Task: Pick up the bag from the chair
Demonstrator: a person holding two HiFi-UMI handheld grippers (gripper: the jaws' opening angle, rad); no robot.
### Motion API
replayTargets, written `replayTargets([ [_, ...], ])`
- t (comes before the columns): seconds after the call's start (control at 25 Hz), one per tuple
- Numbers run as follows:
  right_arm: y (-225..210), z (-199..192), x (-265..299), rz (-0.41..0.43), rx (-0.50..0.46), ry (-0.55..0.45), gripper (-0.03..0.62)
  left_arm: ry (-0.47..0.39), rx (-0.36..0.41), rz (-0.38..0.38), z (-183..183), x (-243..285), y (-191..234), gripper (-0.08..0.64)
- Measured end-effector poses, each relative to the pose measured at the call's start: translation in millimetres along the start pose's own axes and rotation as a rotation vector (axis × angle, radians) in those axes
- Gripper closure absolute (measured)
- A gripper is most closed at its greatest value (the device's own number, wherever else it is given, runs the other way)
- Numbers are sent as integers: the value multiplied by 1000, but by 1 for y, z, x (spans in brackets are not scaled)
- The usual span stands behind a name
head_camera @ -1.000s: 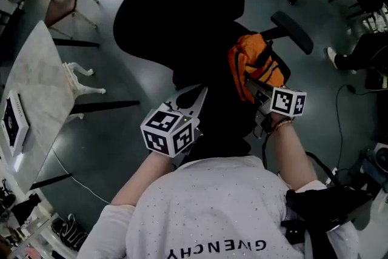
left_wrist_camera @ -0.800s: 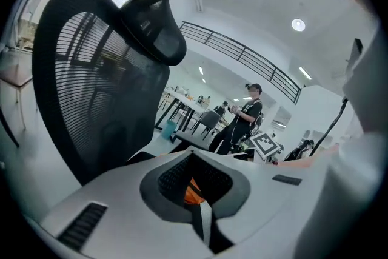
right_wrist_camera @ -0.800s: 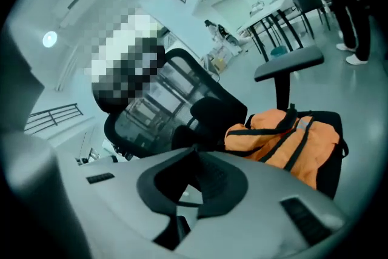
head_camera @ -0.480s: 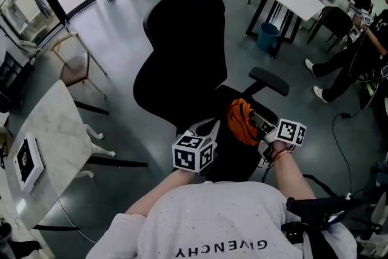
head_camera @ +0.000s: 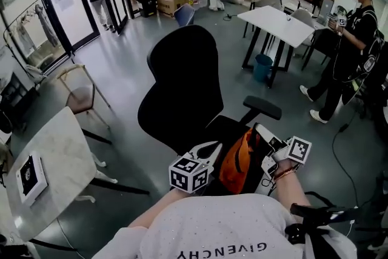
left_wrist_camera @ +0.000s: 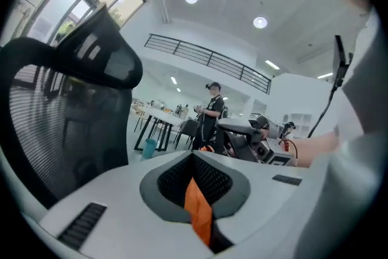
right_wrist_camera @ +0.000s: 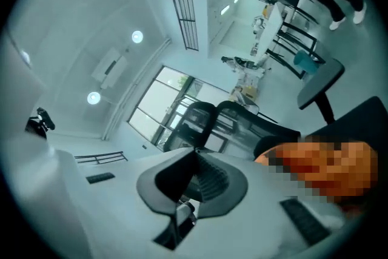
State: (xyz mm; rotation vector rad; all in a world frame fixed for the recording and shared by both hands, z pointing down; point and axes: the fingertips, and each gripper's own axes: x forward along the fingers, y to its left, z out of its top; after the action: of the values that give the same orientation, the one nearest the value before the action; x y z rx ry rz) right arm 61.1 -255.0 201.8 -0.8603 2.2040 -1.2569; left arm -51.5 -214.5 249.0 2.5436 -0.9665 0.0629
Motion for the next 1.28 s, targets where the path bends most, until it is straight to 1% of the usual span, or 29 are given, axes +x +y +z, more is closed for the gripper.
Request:
replayTargets([
  [0.08, 31, 6, 3, 65, -49, -10, 583, -43, 73, -38, 16, -9, -8, 558],
  [0.16, 63, 10, 5, 127, -103, -39, 583, -68, 146, -39, 29, -20, -10, 558],
  [0.2, 79, 11, 6, 153, -135, -56, 583, -81, 166, -36, 36, -26, -11, 558],
  [0.24, 93, 12, 6, 173, -168, -72, 583, -100, 166, -35, 44, -32, -12, 558],
  [0.28, 106, 15, 4, 191, -197, -88, 583, -126, 150, -36, 54, -36, -14, 558],
  [0.4, 143, 38, -11, 251, -257, -140, 583, -207, 83, -48, 87, -42, -28, 560],
  [0.52, 174, 59, -30, 296, -321, -182, 583, -259, 74, -39, 109, -49, -41, 558],
  [0.64, 188, 60, -40, 295, -383, -213, 583, -284, 73, -32, 114, -62, -45, 558],
  [0.8, 191, 63, -66, 239, -447, -221, 583, -294, 34, -17, 115, -61, -70, 558],
  [0.88, 190, 66, -80, 223, -466, -221, 583, -304, 55, 18, 117, -55, -81, 558],
  [0.96, 189, 65, -95, 224, -459, -231, 583, -305, 98, 57, 113, -52, -89, 559],
  [1.0, 188, 63, -105, 223, -456, -242, 583, -305, 105, 61, 110, -52, -94, 558],
  [1.08, 188, 58, -128, 223, -461, -267, 583, -311, 86, 32, 104, -51, -109, 558],
  [1.16, 194, 52, -151, 228, -467, -292, 583, -313, 72, -19, 100, -52, -132, 560],
  [1.2, 196, 49, -162, 229, -471, -303, 583, -306, 86, -43, 98, -53, -145, 558],
  [1.28, 202, 45, -183, 228, -483, -321, 583, -280, 151, -83, 90, -55, -173, 558],
])
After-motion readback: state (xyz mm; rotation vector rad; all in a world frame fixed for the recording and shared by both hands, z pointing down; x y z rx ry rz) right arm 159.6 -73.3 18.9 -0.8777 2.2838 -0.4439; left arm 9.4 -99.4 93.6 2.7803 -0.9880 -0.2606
